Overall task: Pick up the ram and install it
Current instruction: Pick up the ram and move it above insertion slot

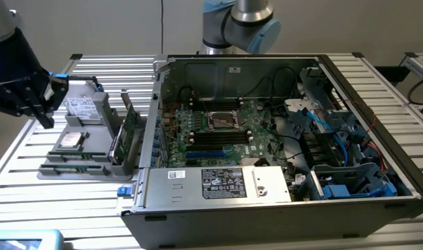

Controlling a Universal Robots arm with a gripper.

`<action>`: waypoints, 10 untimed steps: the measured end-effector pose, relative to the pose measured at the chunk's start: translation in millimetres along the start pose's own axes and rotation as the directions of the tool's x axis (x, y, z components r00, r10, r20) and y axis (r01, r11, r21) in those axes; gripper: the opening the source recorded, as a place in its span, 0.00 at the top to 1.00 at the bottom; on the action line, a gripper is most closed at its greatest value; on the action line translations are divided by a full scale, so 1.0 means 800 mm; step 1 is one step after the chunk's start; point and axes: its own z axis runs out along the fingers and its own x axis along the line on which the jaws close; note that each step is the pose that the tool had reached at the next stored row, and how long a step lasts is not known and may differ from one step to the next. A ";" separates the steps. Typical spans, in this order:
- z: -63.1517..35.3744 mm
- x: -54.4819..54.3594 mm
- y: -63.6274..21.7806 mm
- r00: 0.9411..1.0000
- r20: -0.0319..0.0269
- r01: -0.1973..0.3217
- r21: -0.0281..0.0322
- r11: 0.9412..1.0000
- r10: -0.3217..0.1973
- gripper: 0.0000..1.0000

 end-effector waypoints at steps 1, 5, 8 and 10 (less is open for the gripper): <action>0.000 0.000 0.000 1.000 -0.001 0.019 0.000 1.000 -0.019 0.89; 0.000 0.000 0.000 0.996 -0.004 0.090 0.002 0.996 -0.090 0.89; 0.000 0.000 0.000 0.989 -0.006 0.145 0.003 0.989 -0.145 0.89; 0.000 0.000 0.000 0.983 -0.008 0.181 0.004 0.984 -0.181 0.89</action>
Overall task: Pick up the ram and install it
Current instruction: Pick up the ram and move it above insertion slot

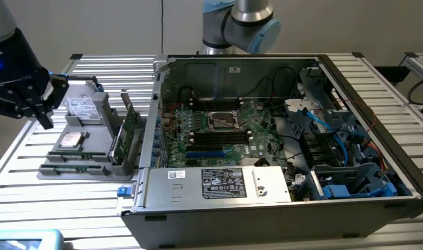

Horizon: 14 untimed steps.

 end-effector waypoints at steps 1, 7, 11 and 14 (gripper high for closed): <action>0.000 0.000 0.000 1.000 -0.001 0.018 0.001 1.000 -0.018 0.89; 0.000 0.000 0.000 0.992 -0.006 0.127 0.004 0.992 -0.127 0.89; 0.000 0.000 0.000 0.980 -0.010 0.198 0.006 0.980 -0.198 0.89; 0.000 0.000 0.000 0.968 -0.013 0.251 0.007 0.968 -0.251 0.89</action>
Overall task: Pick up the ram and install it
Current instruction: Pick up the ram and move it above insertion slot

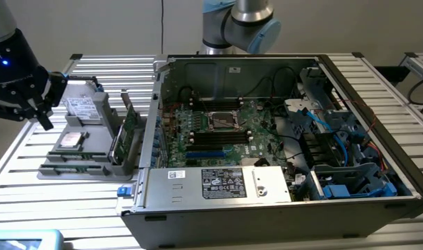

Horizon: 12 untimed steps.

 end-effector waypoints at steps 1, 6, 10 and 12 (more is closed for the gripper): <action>0.000 0.000 0.000 1.000 -0.001 0.019 0.001 1.000 -0.019 0.89; 0.000 0.000 0.000 0.994 -0.002 0.110 0.006 0.994 -0.110 0.89; 0.000 0.000 0.000 0.985 0.008 0.170 0.024 0.985 -0.170 0.89; 0.001 0.000 0.000 0.981 0.014 0.195 0.035 0.980 -0.195 0.89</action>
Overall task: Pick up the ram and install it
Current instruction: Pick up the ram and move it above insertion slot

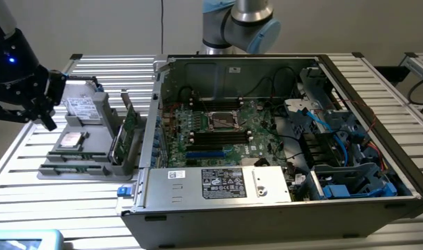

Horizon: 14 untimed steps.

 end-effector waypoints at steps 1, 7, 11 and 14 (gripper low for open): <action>0.000 0.000 0.000 1.000 0.003 0.015 0.004 1.000 -0.015 0.89; 0.001 0.000 0.000 0.994 0.008 0.112 0.014 0.994 -0.112 0.89; 0.002 0.000 0.000 0.983 0.007 0.183 0.015 0.983 -0.183 0.89; 0.002 0.000 0.000 0.971 0.006 0.238 0.017 0.971 -0.238 0.89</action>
